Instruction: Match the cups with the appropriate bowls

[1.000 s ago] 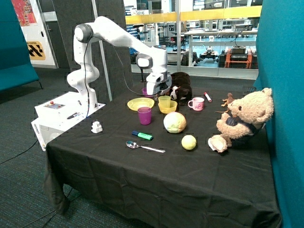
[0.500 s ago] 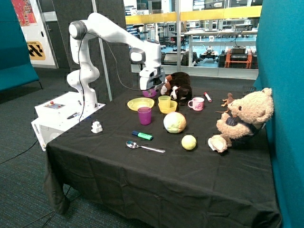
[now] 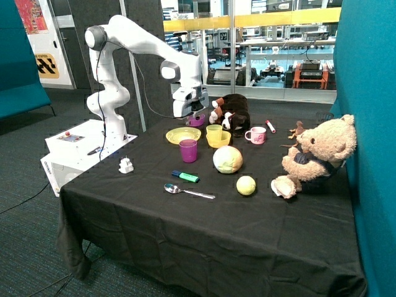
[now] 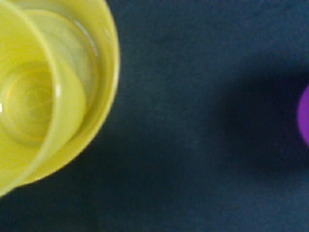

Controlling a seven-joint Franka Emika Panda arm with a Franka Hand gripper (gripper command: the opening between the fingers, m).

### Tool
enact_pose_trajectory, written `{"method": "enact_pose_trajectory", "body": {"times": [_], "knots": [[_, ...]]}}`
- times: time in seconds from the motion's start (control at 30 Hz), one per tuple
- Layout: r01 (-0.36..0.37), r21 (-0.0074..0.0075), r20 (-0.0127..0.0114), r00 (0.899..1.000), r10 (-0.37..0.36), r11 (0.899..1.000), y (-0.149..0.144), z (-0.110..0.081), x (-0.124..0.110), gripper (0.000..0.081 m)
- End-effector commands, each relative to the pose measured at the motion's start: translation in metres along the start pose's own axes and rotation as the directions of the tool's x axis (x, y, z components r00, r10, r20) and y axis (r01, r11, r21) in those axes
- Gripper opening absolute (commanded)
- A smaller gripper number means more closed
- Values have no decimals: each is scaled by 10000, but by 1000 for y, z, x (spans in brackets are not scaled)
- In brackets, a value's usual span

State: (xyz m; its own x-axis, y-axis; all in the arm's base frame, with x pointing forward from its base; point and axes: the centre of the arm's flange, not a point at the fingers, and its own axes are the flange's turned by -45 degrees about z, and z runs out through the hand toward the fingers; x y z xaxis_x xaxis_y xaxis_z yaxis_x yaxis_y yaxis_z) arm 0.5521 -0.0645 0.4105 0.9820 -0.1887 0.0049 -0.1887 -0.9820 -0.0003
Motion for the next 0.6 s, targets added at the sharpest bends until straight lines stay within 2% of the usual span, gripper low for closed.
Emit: {"method": "enact_pose_trajectory", "body": {"times": [0.0, 0.4, 0.57], "knots": [[-34, -4, 49, 10000, 34, 10000, 27, -10, 7, 546], [24, -3, 49, 10000, -24, 10000, 52, -3, 12, 542], [87, -3, 49, 10000, -87, 10000, 61, 7, 15, 534]]}}
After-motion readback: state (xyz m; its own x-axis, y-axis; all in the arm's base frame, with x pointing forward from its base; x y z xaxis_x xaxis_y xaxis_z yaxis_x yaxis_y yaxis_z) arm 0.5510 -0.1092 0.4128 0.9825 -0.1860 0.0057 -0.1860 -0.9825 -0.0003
